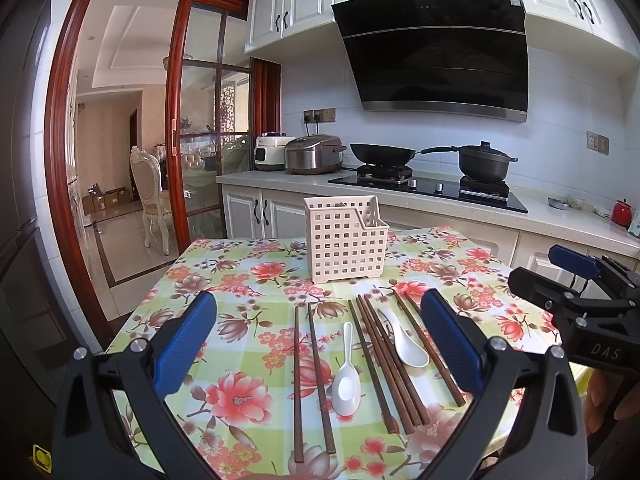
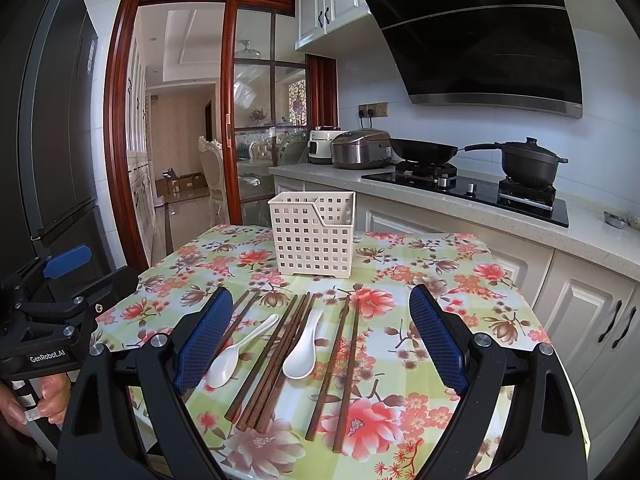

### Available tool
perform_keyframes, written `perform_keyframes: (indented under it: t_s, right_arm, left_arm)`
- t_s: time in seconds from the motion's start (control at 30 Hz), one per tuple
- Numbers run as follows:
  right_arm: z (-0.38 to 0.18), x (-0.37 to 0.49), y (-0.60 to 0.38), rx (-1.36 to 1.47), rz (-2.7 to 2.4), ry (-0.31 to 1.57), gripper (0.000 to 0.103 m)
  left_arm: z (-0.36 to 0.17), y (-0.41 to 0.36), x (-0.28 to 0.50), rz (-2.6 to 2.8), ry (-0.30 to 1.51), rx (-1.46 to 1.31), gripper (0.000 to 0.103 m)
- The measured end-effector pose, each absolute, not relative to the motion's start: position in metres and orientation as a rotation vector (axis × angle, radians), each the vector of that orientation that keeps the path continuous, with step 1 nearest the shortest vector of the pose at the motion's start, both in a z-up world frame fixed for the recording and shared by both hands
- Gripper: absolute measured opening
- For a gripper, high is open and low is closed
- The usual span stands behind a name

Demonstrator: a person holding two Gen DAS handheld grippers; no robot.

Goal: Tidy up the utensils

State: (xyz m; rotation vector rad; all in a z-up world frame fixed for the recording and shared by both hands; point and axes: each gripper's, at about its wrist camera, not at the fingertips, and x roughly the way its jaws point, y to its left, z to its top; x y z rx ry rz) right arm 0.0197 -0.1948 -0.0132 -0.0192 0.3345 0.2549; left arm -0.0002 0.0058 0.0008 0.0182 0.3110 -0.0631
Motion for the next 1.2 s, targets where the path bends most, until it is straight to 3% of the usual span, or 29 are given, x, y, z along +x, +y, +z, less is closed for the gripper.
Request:
perform_keyframes:
  t_s: [1.2]
  right_arm:
    - [-0.0133,0.0192,-0.1955,-0.010,0.255,0.335,0.084]
  left_arm:
    - [0.0009,0.0043,-0.0012,-0.064,0.309,0.019,0.099]
